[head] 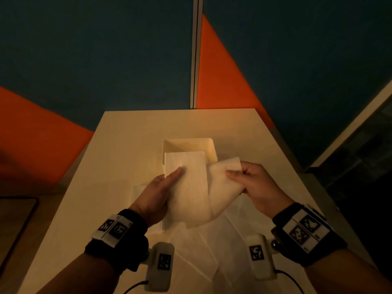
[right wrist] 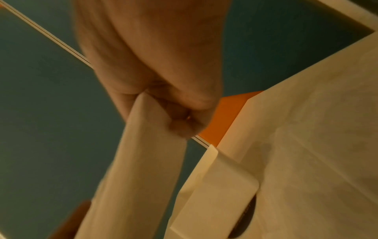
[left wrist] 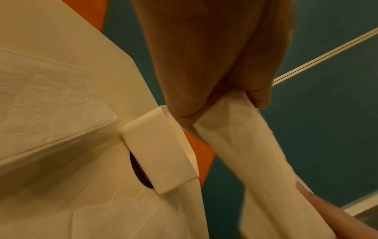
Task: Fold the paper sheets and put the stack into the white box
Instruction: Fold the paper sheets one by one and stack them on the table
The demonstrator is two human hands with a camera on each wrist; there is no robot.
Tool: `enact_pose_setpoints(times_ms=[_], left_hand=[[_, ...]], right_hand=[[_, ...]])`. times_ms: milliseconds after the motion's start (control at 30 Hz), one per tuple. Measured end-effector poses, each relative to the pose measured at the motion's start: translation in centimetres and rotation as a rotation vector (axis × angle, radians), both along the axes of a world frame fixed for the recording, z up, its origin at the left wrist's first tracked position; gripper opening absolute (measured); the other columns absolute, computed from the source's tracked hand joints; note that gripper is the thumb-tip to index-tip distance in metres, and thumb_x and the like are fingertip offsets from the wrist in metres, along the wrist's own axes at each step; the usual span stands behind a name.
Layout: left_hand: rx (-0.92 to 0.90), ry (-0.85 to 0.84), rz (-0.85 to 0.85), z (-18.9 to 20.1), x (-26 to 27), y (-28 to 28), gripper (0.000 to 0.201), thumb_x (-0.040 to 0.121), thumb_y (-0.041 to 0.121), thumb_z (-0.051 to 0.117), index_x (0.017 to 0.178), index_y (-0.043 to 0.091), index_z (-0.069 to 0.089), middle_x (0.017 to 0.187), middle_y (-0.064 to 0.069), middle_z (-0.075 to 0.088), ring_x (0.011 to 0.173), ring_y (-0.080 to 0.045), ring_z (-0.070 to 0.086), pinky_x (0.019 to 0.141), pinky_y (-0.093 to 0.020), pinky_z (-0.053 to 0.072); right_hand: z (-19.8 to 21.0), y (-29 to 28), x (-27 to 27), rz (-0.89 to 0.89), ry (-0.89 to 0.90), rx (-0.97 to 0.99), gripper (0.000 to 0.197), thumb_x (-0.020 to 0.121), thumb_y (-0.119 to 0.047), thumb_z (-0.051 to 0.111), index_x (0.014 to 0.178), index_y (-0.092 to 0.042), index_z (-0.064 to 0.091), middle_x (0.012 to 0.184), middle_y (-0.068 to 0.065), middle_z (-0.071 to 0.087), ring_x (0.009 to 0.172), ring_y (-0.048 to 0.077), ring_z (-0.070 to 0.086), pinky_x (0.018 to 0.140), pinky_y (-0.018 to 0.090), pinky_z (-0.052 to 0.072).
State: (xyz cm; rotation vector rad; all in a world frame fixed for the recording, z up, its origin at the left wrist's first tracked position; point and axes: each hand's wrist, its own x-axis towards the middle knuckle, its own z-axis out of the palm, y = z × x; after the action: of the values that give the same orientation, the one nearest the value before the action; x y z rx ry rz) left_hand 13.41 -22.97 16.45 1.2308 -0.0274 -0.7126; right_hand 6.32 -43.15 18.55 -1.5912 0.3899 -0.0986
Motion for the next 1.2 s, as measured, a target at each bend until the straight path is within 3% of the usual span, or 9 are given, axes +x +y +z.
enact_pose_setpoints(times_ms=[200, 300, 400, 533, 600, 733, 933, 1067, 1200], left_hand=[[0.109, -0.060, 0.167, -0.7, 0.3, 1.0, 0.015, 0.092, 0.016, 0.052, 0.103, 0.010, 0.061, 0.108, -0.016, 0.066, 0.099, -0.034, 0.063, 0.082, -0.045, 0.052], [0.121, -0.177, 0.189, -1.3, 0.5, 1.4, 0.055, 0.090, 0.010, 0.058, 0.136, 0.032, 0.037, 0.105, -0.004, 0.066, 0.097, -0.031, 0.065, 0.065, -0.035, 0.057], [0.194, -0.281, 0.089, -1.3, 0.5, 1.4, 0.083, 0.091, 0.012, 0.058, 0.136, 0.062, 0.009, 0.095, 0.007, 0.069, 0.084, -0.023, 0.070, 0.057, -0.027, 0.055], [0.160, -0.299, -0.017, 0.1, -0.1, 0.6, 0.035, 0.096, 0.004, 0.041, 0.117, 0.023, 0.062, 0.101, 0.001, 0.072, 0.096, -0.030, 0.065, 0.064, -0.021, 0.054], [0.071, -0.224, -0.052, 0.9, -0.5, 0.3, 0.029, 0.094, 0.019, 0.043, 0.104, 0.008, 0.068, 0.094, -0.005, 0.073, 0.090, -0.025, 0.066, 0.061, -0.021, 0.053], [-0.084, -0.097, -0.093, 1.7, -0.7, 0.1, 0.054, 0.083, 0.053, 0.043, 0.105, 0.011, 0.066, 0.093, -0.007, 0.073, 0.081, -0.020, 0.069, 0.065, -0.026, 0.056], [-0.008, -0.184, 0.005, 0.9, -0.6, -0.5, 0.012, 0.085, 0.011, 0.060, 0.090, 0.004, 0.069, 0.082, -0.010, 0.072, 0.070, -0.021, 0.067, 0.059, -0.030, 0.055], [0.014, -0.226, 0.009, 0.8, -0.6, -0.2, 0.016, 0.087, 0.008, 0.057, 0.097, 0.002, 0.068, 0.085, -0.009, 0.072, 0.073, -0.019, 0.067, 0.060, -0.029, 0.055], [-0.009, -0.229, -0.001, 0.8, -0.2, 0.1, 0.021, 0.077, 0.011, 0.065, 0.096, 0.004, 0.072, 0.098, -0.018, 0.070, 0.088, -0.028, 0.066, 0.081, -0.041, 0.055]], right_hand=[[2.1, -1.4, -0.2, -0.151, -0.144, 0.017, 0.018, 0.091, -0.006, 0.055, 0.092, -0.020, 0.067, 0.082, -0.005, 0.072, 0.076, 0.005, 0.068, 0.064, 0.020, 0.055], [3.5, -1.7, -0.3, -0.139, -0.190, 0.081, 0.020, 0.090, -0.011, 0.055, 0.091, -0.028, 0.067, 0.085, -0.012, 0.073, 0.088, 0.013, 0.068, 0.072, 0.033, 0.056], [4.7, -1.5, -0.7, -0.065, -0.258, 0.201, 0.027, 0.090, -0.011, 0.053, 0.095, -0.033, 0.067, 0.098, -0.010, 0.072, 0.094, 0.014, 0.068, 0.076, 0.037, 0.058], [4.7, -0.8, -0.7, -0.012, -0.254, 0.316, 0.027, 0.089, -0.012, 0.053, 0.105, -0.029, 0.066, 0.108, -0.001, 0.071, 0.098, 0.021, 0.068, 0.079, 0.043, 0.058], [4.1, -0.5, -0.6, -0.015, -0.214, 0.321, 0.027, 0.089, -0.008, 0.052, 0.108, -0.022, 0.065, 0.100, 0.000, 0.073, 0.089, 0.019, 0.070, 0.075, 0.038, 0.059], [2.4, 0.3, -0.6, 0.009, -0.116, 0.303, 0.028, 0.088, -0.001, 0.053, 0.113, -0.010, 0.064, 0.101, 0.010, 0.072, 0.082, 0.019, 0.070, 0.067, 0.032, 0.059], [0.8, 0.6, -0.8, 0.048, -0.026, 0.311, 0.029, 0.088, 0.001, 0.053, 0.113, -0.010, 0.063, 0.098, 0.010, 0.072, 0.085, 0.021, 0.069, 0.071, 0.032, 0.059], [0.9, 0.1, -0.8, 0.086, -0.020, 0.324, 0.035, 0.087, 0.007, 0.050, 0.113, -0.012, 0.063, 0.096, 0.008, 0.072, 0.082, 0.018, 0.070, 0.069, 0.031, 0.059], [0.9, -0.1, -0.7, 0.053, -0.028, 0.288, 0.025, 0.086, 0.006, 0.052, 0.100, -0.009, 0.068, 0.088, 0.006, 0.073, 0.077, 0.016, 0.070, 0.066, 0.028, 0.058]])
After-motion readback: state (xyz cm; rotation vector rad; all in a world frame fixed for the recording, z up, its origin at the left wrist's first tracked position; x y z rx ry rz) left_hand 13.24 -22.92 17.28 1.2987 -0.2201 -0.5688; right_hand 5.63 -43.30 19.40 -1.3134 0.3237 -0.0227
